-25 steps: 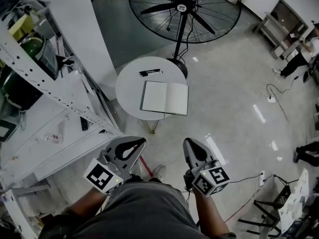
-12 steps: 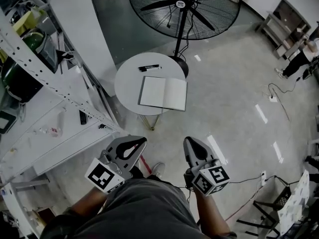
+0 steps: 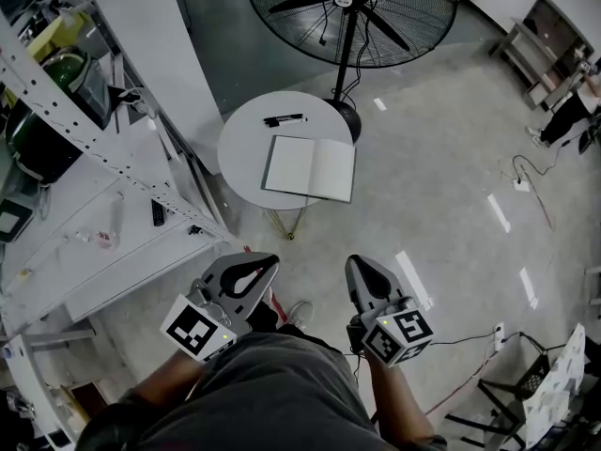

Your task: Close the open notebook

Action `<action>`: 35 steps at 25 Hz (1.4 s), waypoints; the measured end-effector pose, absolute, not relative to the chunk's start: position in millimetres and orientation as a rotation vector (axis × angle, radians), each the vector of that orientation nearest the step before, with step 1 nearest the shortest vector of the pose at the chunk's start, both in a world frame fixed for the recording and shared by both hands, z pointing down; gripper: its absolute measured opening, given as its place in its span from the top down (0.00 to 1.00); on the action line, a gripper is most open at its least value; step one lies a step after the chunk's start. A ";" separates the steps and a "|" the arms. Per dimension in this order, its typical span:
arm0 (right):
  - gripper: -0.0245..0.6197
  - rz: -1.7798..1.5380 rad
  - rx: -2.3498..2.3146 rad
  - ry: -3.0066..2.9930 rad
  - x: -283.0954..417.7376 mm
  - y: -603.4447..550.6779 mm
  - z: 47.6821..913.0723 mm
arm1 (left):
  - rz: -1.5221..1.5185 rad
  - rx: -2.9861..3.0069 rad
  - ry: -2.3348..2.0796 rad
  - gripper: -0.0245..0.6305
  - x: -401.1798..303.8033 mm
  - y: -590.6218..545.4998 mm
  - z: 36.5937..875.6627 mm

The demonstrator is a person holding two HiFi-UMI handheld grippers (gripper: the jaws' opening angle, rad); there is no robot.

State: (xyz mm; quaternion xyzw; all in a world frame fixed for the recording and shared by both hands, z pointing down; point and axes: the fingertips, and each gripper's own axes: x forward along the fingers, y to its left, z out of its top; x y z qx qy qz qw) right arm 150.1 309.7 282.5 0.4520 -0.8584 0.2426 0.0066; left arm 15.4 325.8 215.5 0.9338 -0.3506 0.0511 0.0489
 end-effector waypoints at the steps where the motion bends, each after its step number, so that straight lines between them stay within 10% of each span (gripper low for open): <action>1: 0.93 0.760 1.411 -2.684 150.5 309.3 283.9 | 0.169 2.830 -1.065 0.94 15.7 325.8 218.0; 35: 0.93 0.834 1.424 -2.577 125.0 172.6 314.3 | 0.143 2.799 -0.996 0.94 -12.5 173.0 247.2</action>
